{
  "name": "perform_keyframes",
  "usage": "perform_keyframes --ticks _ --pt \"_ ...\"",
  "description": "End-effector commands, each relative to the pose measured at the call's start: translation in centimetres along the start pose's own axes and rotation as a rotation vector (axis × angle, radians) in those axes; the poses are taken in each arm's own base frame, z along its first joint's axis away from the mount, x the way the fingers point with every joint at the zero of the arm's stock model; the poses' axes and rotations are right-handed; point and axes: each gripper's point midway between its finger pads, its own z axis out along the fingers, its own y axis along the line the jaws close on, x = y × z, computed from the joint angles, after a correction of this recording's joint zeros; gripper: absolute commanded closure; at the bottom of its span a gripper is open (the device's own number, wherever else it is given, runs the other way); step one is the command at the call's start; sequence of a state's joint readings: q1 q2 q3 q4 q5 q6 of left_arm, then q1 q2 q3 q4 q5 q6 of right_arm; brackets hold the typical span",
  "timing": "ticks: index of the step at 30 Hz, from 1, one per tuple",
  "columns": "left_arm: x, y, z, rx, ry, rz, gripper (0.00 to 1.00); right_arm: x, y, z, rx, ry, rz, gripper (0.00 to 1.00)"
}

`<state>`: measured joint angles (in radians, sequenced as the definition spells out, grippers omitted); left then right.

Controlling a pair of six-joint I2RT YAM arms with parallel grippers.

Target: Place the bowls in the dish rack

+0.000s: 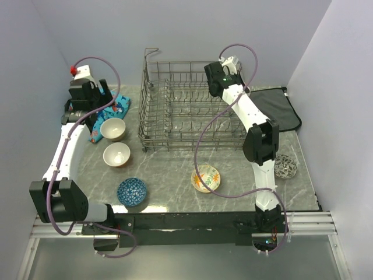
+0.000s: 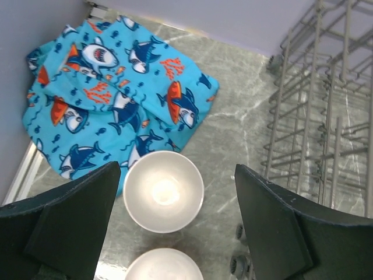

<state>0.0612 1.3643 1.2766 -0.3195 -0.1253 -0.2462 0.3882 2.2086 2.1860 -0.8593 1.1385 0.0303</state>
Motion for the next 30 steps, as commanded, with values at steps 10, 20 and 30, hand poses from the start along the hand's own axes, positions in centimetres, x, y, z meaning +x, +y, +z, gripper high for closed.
perform_keyframes --ticks 10,20,30 --pt "-1.1 -2.0 -3.3 -0.04 -0.124 0.094 0.06 1.6 2.7 -1.3 0.08 -0.021 -0.02 1.0" --pt "0.2 -7.4 -5.9 0.066 -0.17 0.229 0.04 2.4 2.1 -0.7 0.163 -0.025 -0.014 1.0" --pt "-1.0 -5.7 -7.0 0.103 -0.159 0.128 0.05 3.3 3.9 0.6 0.206 -0.018 -0.023 1.0"
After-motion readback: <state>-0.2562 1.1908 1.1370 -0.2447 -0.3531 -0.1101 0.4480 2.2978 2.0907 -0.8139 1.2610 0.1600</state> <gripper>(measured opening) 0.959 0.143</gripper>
